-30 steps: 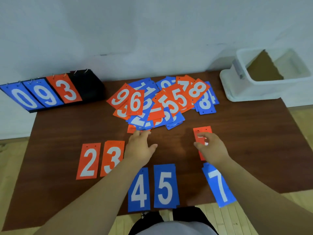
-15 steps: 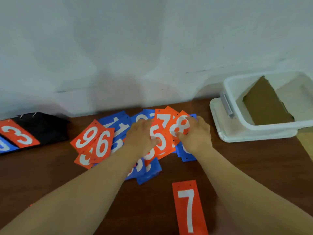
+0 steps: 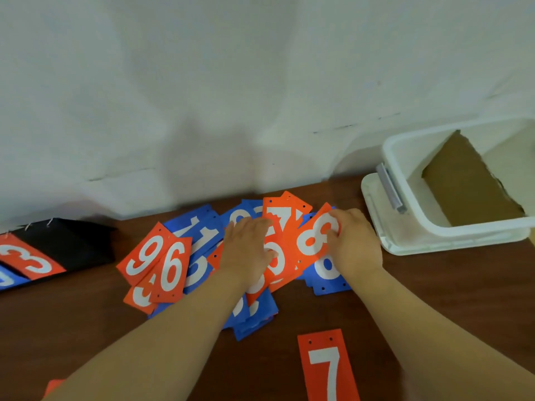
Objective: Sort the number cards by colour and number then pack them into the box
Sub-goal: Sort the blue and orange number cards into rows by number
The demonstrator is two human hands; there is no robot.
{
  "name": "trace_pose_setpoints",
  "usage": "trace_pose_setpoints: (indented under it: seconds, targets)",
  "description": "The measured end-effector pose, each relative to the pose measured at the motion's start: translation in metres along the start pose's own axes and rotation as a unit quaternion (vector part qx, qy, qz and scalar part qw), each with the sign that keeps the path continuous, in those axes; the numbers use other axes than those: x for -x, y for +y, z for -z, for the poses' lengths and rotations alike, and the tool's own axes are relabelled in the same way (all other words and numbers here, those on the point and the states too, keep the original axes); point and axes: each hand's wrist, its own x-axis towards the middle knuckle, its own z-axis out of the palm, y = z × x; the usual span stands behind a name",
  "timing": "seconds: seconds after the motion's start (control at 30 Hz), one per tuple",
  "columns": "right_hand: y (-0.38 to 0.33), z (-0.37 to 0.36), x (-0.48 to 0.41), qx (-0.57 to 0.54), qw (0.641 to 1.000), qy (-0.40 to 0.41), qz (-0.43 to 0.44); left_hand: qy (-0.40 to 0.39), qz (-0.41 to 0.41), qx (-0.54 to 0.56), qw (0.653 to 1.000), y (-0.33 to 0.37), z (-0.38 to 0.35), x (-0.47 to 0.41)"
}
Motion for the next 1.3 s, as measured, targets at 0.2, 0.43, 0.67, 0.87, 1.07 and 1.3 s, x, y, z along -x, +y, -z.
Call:
trace_pose_setpoints:
  seconds: [0.2, 0.43, 0.67, 0.87, 1.07, 1.3]
  targets:
    - [0.004, 0.025, 0.051, -0.101, 0.992, 0.067, -0.018, -0.026, -0.004, 0.044, 0.999, 0.001, -0.001, -0.004]
    - [0.022, 0.022, 0.094, -0.155, 0.978, 0.057, -0.130, -0.031, 0.002, 0.042, 0.999, 0.002, 0.006, -0.011]
    - [0.034, 0.034, 0.107, -0.230, 0.945, 0.063, -0.223, -0.027, -0.054, 0.108, 0.992, 0.022, 0.005, -0.004]
    - [0.041, 0.064, 0.123, -0.393, 0.872, 0.122, -0.264, 0.011, -0.069, 0.239, 0.969, 0.075, 0.048, 0.010]
    - [0.022, 0.112, 0.152, -0.517, 0.825, 0.048, -0.225, 0.002, 0.065, 0.476, 0.877, 0.069, 0.088, 0.080]
    - [-0.060, 0.104, 0.191, -0.339, 0.922, -0.178, -0.063, -0.057, 0.107, 0.466, 0.877, 0.009, 0.127, 0.171]
